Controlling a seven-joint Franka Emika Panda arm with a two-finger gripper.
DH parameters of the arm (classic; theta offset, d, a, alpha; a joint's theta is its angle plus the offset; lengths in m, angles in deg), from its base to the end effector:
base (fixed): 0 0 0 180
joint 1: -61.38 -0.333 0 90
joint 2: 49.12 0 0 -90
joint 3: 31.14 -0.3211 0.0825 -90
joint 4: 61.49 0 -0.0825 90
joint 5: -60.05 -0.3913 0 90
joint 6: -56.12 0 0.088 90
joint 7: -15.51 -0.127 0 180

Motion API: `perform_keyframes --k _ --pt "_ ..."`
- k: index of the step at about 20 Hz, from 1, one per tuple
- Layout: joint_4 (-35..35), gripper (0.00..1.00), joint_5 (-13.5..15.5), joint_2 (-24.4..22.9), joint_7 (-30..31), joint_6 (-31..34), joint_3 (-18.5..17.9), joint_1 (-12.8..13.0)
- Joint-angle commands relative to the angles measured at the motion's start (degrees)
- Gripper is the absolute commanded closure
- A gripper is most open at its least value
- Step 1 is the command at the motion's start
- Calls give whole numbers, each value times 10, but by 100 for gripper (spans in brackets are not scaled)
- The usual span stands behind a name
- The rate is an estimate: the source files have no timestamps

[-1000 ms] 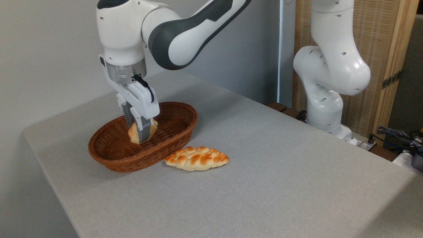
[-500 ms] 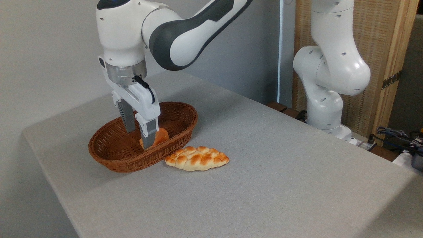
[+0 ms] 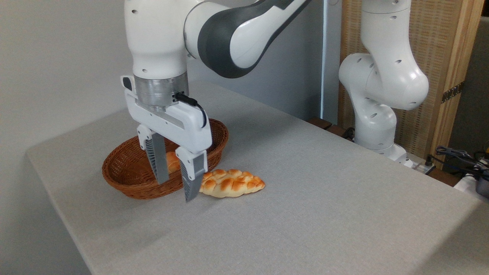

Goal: Put bread into the basket

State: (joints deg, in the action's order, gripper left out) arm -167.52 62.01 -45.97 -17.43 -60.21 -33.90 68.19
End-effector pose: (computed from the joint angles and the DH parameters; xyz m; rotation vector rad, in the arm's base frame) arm 0.5981 -0.0454 0.4835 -2.9767 0.9742 -0.2009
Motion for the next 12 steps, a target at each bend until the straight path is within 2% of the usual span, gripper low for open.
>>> perform_keyframes --k 1,3,12 --pt "-2 0 -19 -11 -64 28 -24 6" --pt "-2 0 -19 -13 -97 32 -42 6" --pt "-6 0 -11 -9 -118 33 -43 6"
